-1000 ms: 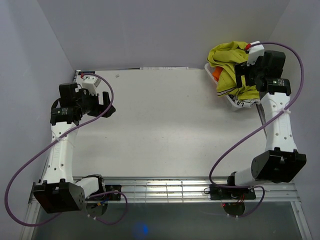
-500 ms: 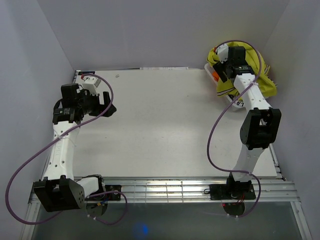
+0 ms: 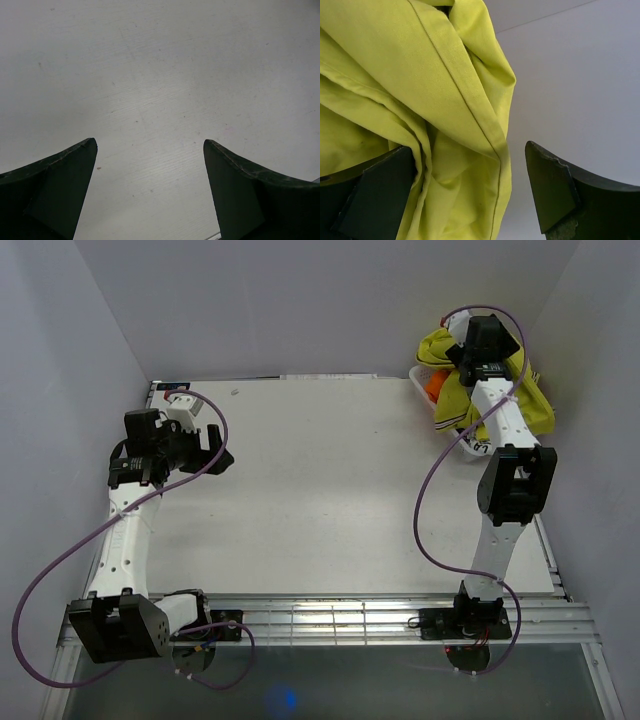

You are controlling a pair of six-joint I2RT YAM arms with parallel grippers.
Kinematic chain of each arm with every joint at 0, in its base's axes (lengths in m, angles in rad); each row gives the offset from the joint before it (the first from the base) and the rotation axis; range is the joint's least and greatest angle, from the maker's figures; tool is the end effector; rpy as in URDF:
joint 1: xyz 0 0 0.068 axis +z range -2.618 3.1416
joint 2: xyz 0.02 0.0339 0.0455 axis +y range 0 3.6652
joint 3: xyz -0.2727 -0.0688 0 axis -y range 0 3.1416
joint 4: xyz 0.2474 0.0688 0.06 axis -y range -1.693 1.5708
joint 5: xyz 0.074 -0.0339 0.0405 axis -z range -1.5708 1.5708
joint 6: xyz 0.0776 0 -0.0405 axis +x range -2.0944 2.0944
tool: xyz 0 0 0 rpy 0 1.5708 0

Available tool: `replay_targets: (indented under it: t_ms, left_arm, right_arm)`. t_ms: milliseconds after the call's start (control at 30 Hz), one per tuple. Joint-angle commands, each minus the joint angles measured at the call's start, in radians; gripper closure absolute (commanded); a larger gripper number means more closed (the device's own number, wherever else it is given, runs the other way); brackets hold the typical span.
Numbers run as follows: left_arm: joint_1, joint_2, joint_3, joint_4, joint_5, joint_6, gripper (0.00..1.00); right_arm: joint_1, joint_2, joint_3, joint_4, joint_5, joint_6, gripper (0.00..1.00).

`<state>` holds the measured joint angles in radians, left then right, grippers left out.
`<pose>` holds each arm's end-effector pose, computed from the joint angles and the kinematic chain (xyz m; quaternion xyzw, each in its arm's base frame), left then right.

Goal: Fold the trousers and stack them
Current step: Grab the trousers from the pile

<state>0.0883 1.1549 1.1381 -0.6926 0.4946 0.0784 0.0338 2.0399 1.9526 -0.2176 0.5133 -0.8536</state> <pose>0.2684 -0.0132 0.3261 0.0978 0.8815 -0.1880 0.4219 0.5310 -0.0202 0.3524 -0.1992 0.7688 -0.4157 0.4432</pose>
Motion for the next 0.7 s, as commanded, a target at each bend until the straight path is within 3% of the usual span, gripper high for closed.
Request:
replay_targets:
  t_ms: [0,167,267,300,367,400,500,667]
  left_arm:
    - [0.002,-0.001,-0.008,0.027,0.013,0.003,0.02]
    - [0.001,0.000,-0.005,0.027,0.010,-0.005,0.02]
    - [0.001,0.000,-0.006,0.028,0.012,-0.014,0.02]
    - [0.001,0.002,-0.006,0.027,0.013,-0.015,0.02]
    - [0.001,0.002,0.000,0.027,0.013,-0.022,0.02]
    - [0.001,0.002,0.002,0.027,0.007,-0.026,0.02]
    - [0.002,0.000,0.008,0.038,-0.024,-0.049,0.02]
    - [0.002,-0.009,0.014,0.044,-0.048,-0.068,0.02]
  right_arm:
    - [-0.018,0.012,0.016,0.080,-0.013,-0.038,0.10]
    - [-0.020,0.040,0.032,0.023,-0.073,-0.010,0.10]
    - [-0.061,0.066,0.083,-0.008,-0.094,0.027,0.01]
    - [-0.064,0.074,0.098,-0.022,-0.119,0.043,0.16]
    - [-0.074,0.075,0.147,-0.074,-0.145,0.066,0.36]
    - [-0.077,0.065,0.157,-0.081,-0.162,0.074,0.63]
    - [-0.078,0.007,0.177,-0.094,-0.196,0.123,0.92]
    - [-0.074,-0.153,0.174,-0.098,-0.301,0.264,0.92]
